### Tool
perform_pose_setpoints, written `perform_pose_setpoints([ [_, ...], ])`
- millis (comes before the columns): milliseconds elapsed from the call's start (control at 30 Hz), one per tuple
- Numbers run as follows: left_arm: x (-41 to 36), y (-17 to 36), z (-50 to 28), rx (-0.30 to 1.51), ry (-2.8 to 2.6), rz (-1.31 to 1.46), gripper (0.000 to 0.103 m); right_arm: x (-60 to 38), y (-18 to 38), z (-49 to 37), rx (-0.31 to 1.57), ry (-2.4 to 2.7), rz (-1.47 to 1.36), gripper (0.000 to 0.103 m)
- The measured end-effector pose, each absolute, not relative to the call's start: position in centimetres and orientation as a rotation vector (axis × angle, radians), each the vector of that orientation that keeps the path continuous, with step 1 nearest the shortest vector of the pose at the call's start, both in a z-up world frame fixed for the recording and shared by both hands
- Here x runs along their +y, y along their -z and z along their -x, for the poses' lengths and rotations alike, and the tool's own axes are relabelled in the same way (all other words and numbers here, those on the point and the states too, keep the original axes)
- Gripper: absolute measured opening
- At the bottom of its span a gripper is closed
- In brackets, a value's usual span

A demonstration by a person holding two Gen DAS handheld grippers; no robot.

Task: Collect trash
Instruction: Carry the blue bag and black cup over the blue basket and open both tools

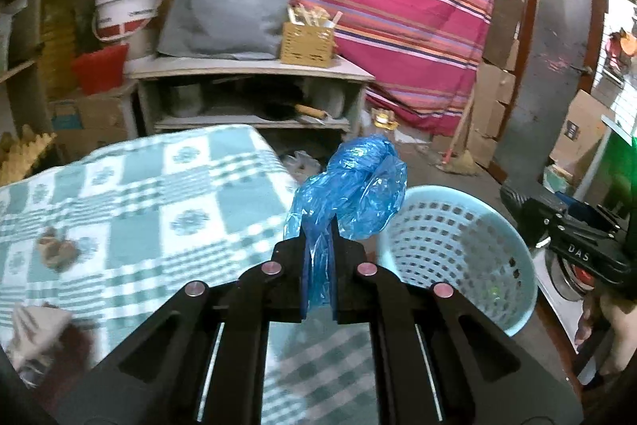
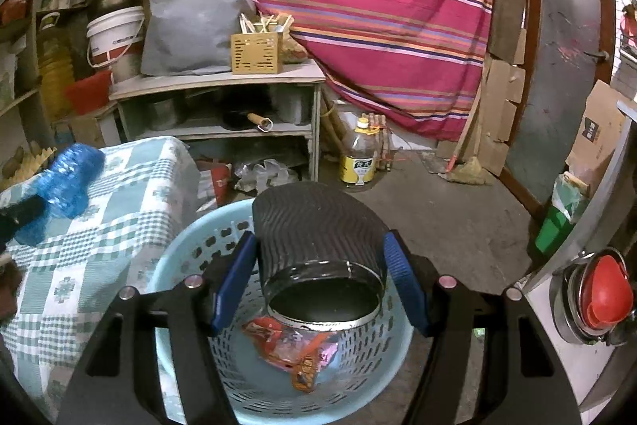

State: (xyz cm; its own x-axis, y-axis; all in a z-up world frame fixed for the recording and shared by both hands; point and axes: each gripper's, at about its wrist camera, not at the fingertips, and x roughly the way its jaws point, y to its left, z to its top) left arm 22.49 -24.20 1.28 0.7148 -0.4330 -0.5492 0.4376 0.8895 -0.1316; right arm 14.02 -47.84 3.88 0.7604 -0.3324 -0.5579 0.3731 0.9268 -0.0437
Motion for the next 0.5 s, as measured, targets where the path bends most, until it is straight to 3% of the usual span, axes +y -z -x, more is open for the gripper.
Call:
perform_pose_setpoints([
  [433, -32.8, 1.0, -22.7, 0.656, 0.617, -0.080, 0.006, -50.8, -3.3, -13.0, 0.601, 0.417, -0.139, 0.065],
  [500, -33.5, 1.1, -22.5, 0.654, 0.632, -0.090, 0.010, -50.9, -3.3, -13.0, 0.599, 0.415, -0.144, 0.065],
])
